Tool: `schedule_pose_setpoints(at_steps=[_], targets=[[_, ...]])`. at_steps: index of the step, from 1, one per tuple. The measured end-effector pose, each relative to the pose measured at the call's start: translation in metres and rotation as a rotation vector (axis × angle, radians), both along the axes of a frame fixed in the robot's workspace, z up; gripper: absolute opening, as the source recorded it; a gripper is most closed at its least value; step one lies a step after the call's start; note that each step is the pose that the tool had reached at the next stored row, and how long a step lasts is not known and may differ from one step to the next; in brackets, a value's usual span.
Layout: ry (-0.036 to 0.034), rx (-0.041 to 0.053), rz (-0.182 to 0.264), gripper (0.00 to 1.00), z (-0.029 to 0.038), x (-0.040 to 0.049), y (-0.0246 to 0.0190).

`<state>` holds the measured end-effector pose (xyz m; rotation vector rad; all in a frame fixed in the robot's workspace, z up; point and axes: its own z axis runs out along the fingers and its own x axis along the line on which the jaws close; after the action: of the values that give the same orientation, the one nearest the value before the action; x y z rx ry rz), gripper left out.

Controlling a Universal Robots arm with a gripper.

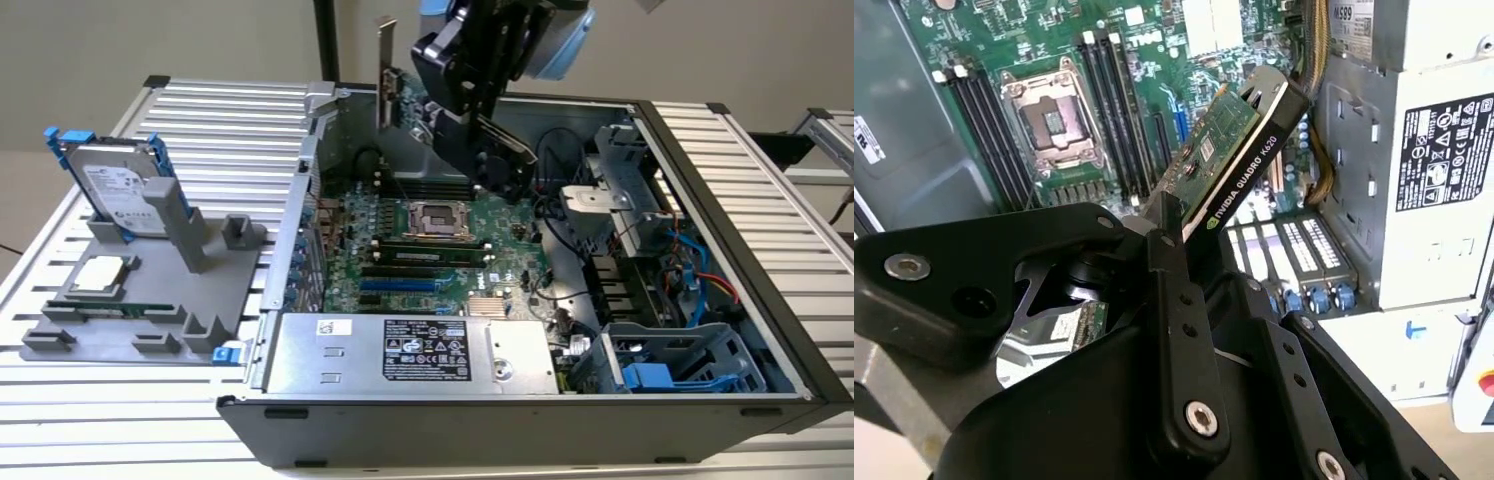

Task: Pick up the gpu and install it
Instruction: 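Insert the gpu into the slot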

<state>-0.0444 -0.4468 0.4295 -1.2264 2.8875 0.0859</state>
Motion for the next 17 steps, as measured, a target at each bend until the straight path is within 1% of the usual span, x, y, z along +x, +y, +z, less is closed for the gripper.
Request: schedule_pose_setpoints(at_steps=[17], targets=[[0.0001,-0.0001,0.117,0.0,0.001,0.0,0.0002]])
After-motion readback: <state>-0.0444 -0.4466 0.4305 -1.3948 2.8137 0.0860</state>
